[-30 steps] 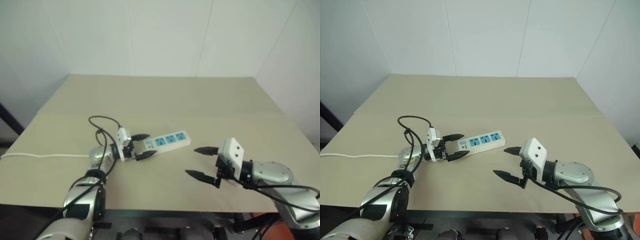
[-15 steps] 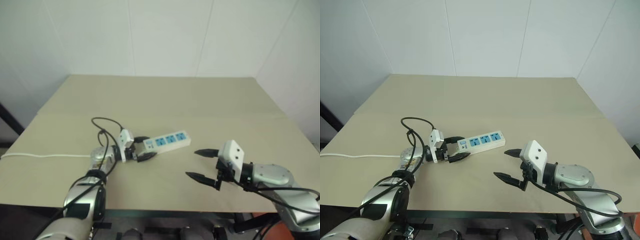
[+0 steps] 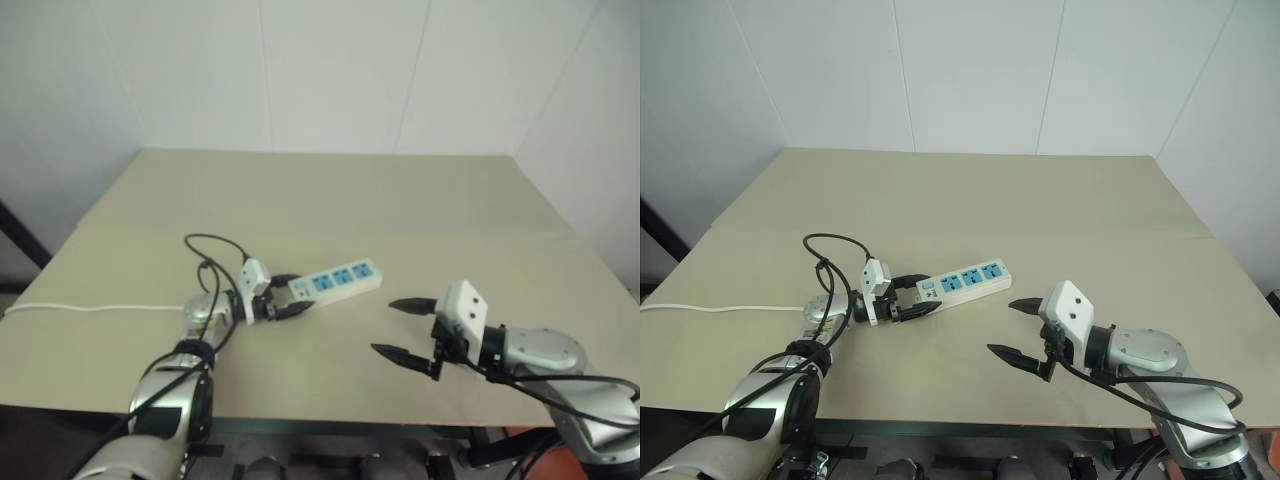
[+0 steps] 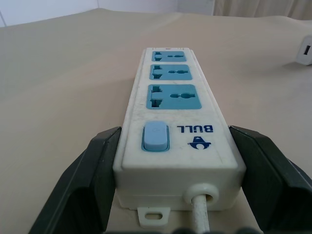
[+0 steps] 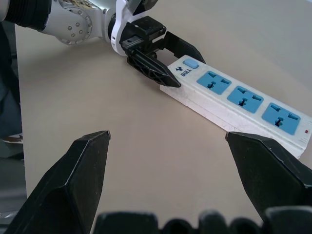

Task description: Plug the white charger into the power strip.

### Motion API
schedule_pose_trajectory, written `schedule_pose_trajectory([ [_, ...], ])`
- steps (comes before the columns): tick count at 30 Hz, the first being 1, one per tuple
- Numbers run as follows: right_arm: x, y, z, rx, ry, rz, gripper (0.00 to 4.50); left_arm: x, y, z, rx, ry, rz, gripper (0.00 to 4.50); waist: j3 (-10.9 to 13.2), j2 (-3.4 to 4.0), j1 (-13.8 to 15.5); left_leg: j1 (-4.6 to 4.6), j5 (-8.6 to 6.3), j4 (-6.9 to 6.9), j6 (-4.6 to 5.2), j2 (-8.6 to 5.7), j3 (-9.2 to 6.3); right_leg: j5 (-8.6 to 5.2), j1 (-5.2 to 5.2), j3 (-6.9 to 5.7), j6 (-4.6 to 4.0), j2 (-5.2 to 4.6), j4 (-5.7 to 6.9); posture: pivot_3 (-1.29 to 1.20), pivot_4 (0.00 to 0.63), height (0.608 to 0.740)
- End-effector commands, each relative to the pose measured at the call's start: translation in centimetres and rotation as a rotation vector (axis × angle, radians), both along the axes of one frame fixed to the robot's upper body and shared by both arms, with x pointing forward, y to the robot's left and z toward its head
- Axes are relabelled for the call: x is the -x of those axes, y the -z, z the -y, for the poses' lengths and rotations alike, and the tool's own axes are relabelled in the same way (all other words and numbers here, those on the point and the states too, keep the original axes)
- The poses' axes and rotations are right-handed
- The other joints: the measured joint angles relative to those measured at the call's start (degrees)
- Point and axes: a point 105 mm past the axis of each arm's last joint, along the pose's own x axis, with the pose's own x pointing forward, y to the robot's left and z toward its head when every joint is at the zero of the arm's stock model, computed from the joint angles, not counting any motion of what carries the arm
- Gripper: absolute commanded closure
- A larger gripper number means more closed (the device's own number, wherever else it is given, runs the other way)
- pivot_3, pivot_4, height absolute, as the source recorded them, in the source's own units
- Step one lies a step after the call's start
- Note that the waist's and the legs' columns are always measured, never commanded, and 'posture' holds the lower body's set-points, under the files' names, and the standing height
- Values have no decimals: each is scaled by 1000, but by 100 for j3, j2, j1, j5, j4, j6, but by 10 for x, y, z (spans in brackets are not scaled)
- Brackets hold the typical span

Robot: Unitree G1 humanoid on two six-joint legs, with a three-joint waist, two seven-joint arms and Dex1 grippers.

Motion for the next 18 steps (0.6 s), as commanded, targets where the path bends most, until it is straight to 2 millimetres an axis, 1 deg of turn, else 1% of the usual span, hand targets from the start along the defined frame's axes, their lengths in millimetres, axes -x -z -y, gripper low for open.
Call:
schedule_pose_trajectory([
  [1, 4, -15, 0, 21, -7, 60, 0, 2, -14, 10, 0, 82, 61, 1265, 0, 0, 3, -1, 0, 0, 0, 0, 0, 0, 0, 0, 0, 0, 0, 0, 150, 740],
  [5, 4, -28, 13, 115, 24, 33, 0, 17, -11, 15, -42, 224, 69, 1265, 1, -1, 11, -7, 0, 0, 0, -1, 0, 0, -2, -2, 0, -2, -4, 0, 150, 740],
  [7, 5, -35, 19, 162, 36, -18, 0, 23, -12, 16, -52, 277, 76, 1265, 1, 0, 8, -8, 0, 0, 0, -3, 2, 1, -4, -1, 0, -4, -4, 0, 150, 740],
  [11, 6, -41, 40, 395, 135, -167, 0, 34, -9, 16, -91, 378, 73, 1265, 4, 4, 6, -9, 0, -2, 0, 1, 0, 0, -8, -2, -3, -2, -4, 0, 150, 740],
  [15, 4, -37, 56, 594, 225, -269, 0, 40, -4, 17, -133, 421, 62, 1265, 4, 4, 8, -21, 0, -2, 0, 4, 1, 0, -23, -2, -6, -3, -5, 0, 150, 740],
  [18, -2, -33, 55, 607, 248, -316, 0, 42, -3, 18, -136, 434, 58, 1265, 3, 2, 7, -53, 0, 2, 0, 3, 3, 1, -59, 1, -5, -4, 0, 0, 150, 740],
])
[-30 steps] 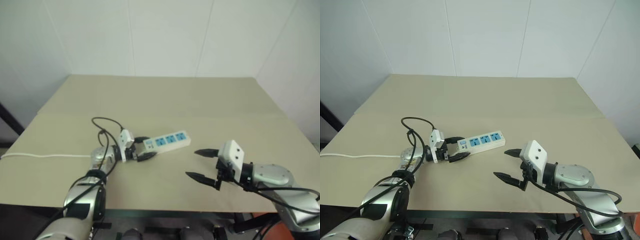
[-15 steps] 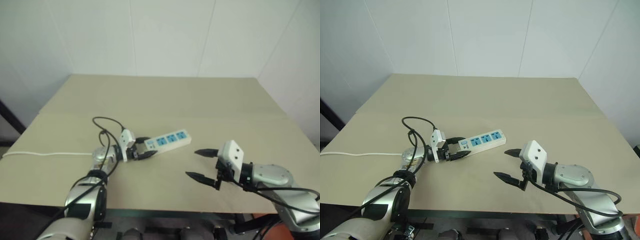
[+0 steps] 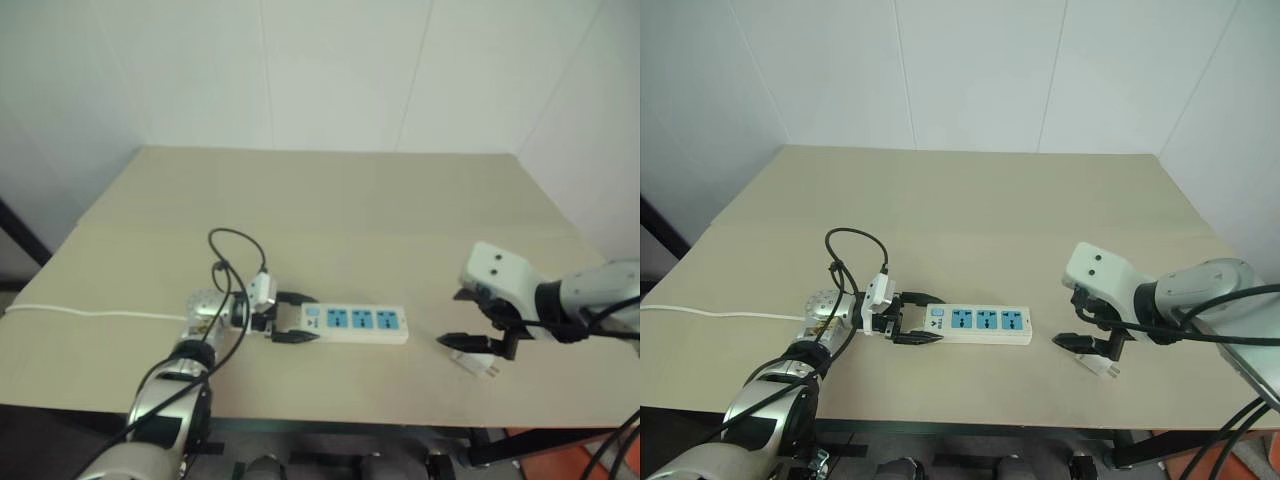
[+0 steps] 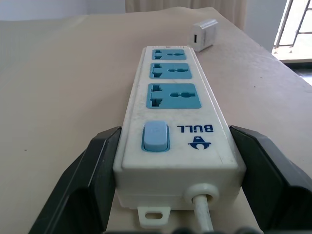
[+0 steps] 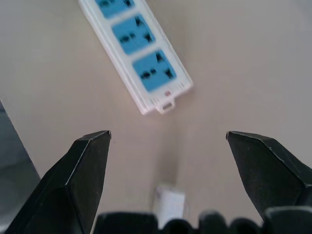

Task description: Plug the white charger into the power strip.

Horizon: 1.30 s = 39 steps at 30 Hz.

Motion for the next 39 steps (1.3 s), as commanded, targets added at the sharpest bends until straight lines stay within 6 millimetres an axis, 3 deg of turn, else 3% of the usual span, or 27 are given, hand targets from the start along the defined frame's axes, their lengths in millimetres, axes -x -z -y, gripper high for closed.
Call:
schedule_pose_trajectory([
  [1, -5, 8, 3, 47, 47, -46, 0, 3, -3, 3, -7, 35, 20, 1265, 0, 0, -3, -9, 0, 2, 0, -2, 2, 1, -11, 3, 1, -1, 2, 0, 150, 740],
  [16, -26, 46, 24, 204, 155, -156, 0, 12, 3, 6, 14, 51, 22, 1265, 0, 1, 2, -19, 0, 12, 0, -2, 1, 2, -21, 2, 0, -1, 9, 0, 150, 740],
  [32, -29, 60, 32, 240, 182, -187, 0, 11, 5, 0, 9, 15, 29, 1265, 0, 1, -5, -17, 0, 22, 0, -1, 1, 2, -19, 2, 1, 0, 17, 0, 150, 740],
  [35, -29, 61, 33, 244, 179, -192, 601, 11, 6, -1, 6, 12, 29, 1265, 0, 2, -5, -16, 0, 23, 0, -2, 1, 2, -18, 2, 1, 0, 19, 0, 150, 740],
  [39, -27, 61, 31, 246, 168, -195, 1836, 11, 8, -2, -2, 6, 29, 1265, -1, 2, -9, -15, 0, 24, 0, -1, 1, 2, -18, 1, 1, 1, 20, 0, 150, 740],
])
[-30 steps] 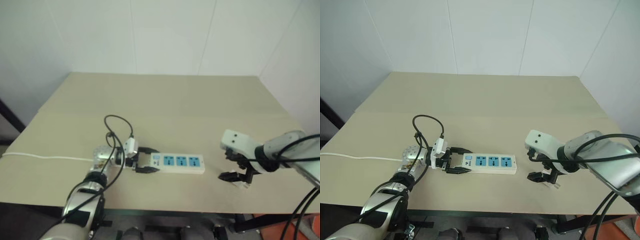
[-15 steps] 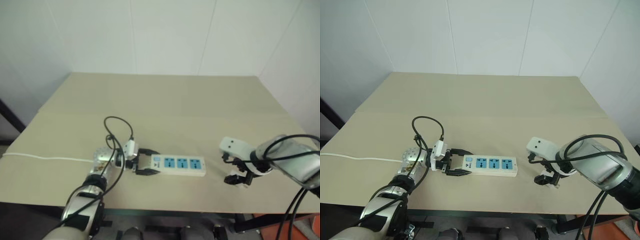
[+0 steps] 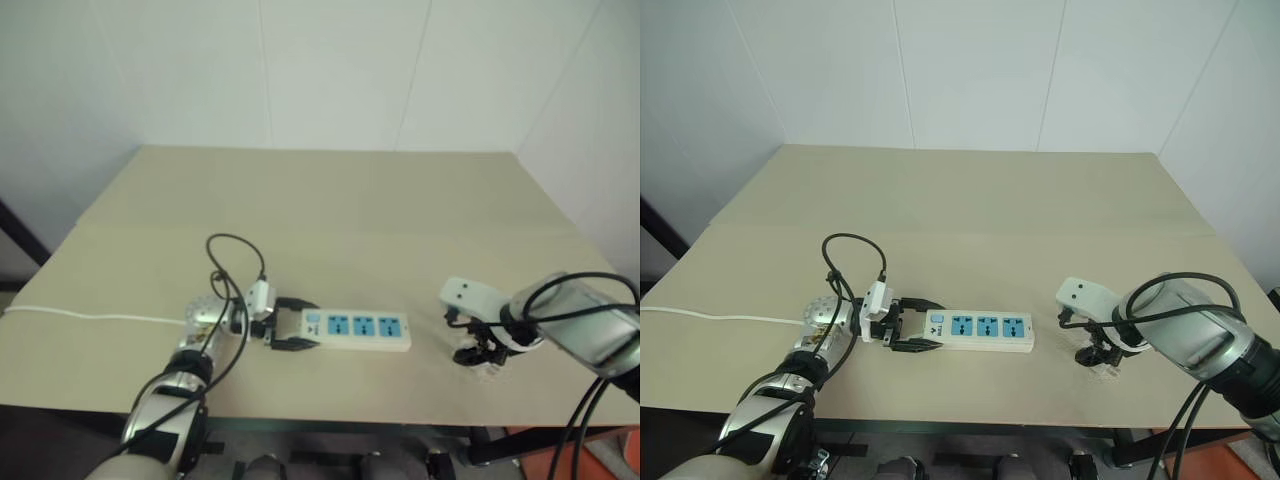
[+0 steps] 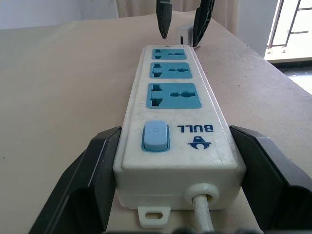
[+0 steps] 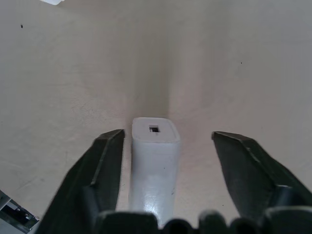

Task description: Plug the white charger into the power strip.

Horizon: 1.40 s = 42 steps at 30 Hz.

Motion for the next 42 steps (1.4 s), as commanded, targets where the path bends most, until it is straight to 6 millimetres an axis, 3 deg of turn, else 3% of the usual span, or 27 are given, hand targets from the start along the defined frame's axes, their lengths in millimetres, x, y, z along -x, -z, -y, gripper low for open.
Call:
schedule_pose_trajectory([
  [1, -1, -5, -2, 10, -25, 21, 2213, 2, 4, -2, -25, -3, 2, 1265, 0, 0, -1, 1, 0, 0, 0, 0, 0, 0, 0, 0, 0, 0, 1, 0, 150, 740],
  [5, 1, -5, -2, 19, -34, 17, 3389, 2, 4, -2, -22, -5, 3, 1265, 0, 0, -2, 1, 0, 3, 0, 0, 0, 0, 1, 0, 0, 0, 2, 0, 150, 740],
  [10, 1, -16, -6, 42, -83, 53, 3388, 4, 0, -4, -14, 14, -14, 1265, 0, 1, -5, 1, 0, 3, 0, 0, 0, 0, 0, 0, 0, 0, 3, 0, 150, 740],
  [13, -6, -46, -24, -54, -166, 159, 3388, 5, -1, -9, -54, 29, -36, 1265, 0, 1, -24, -1, 0, 3, 0, 1, 0, 0, -2, 0, 0, 0, 3, 0, 150, 740],
  [17, -18, -90, -51, -291, -272, 345, 3388, 6, -3, -16, -104, 42, -61, 1265, 0, 1, -95, 5, 0, 1, 0, 5, -1, -1, 1, 0, 0, 6, 5, 0, 150, 740],
  [22, -20, -121, -80, -680, -461, 581, 3388, 7, -8, -21, -119, 37, -71, 1265, -1, -4, -118, 4, 0, 3, 0, 4, -7, 0, 9, -5, 0, 6, 5, 0, 150, 740],
  [25, -22, -122, -92, -926, -488, 644, 3388, 12, -10, -23, -105, 37, -101, 1265, -1, -4, -132, 3, 0, 3, 1, 1, -7, 20, 8, -2, -32, 3, 10, 0, 150, 740],
  [30, -18, -106, -106, -1232, -534, 658, 3388, 13, -11, -22, -99, -14, -100, 1265, 0, -3, -136, 13, 0, 5, 1, 3, -10, 25, 16, -4, -41, 7, 15, 0, 150, 740],
  [36, -15, -95, -116, -1454, -598, 666, 3388, 17, -11, -19, -79, -67, -101, 1265, 0, -2, -137, 18, 0, 6, 1, 2, -9, 25, 18, -2, -42, 5, 17, 0, 150, 740],
  [42, -10, -78, -125, -1540, -689, 588, 3388, 20, -10, -21, -88, -98, -97, 1265, 0, -1, -134, 24, 0, 5, 1, 3, -9, 25, 24, -4, -42, 6, 16, 0, 150, 740],
])
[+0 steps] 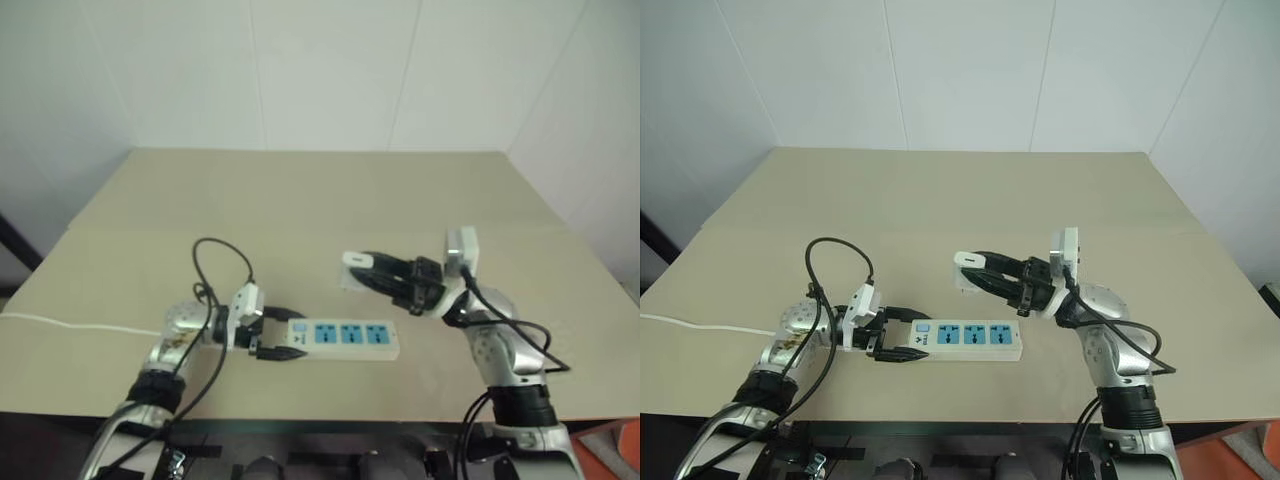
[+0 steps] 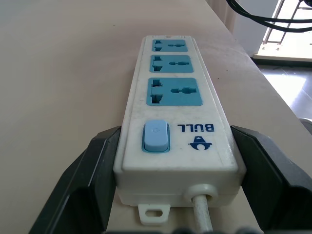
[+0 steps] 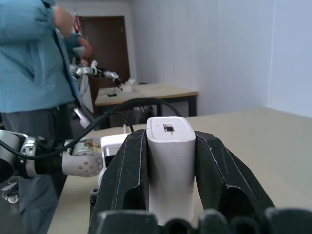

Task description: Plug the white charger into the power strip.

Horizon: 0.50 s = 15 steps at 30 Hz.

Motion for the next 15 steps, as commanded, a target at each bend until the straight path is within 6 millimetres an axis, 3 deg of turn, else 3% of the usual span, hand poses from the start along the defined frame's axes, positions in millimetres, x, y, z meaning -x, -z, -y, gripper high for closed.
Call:
schedule_pose_trajectory([
  [1, 6, 5, -7, -25, -93, 52, 3388, -1, -4, -2, -21, -25, 34, 1265, 0, 0, -6, 1, 0, 0, 0, 1, 0, 0, 0, 0, 0, 1, 0, 0, 150, 740],
  [15, -6, 35, -35, 34, -197, 16, 3388, 0, 1, -1, -42, -31, 48, 1265, 0, 1, -12, 4, 0, 0, 0, 0, 1, 1, 0, 1, -1, 1, 2, 0, 150, 740],
])
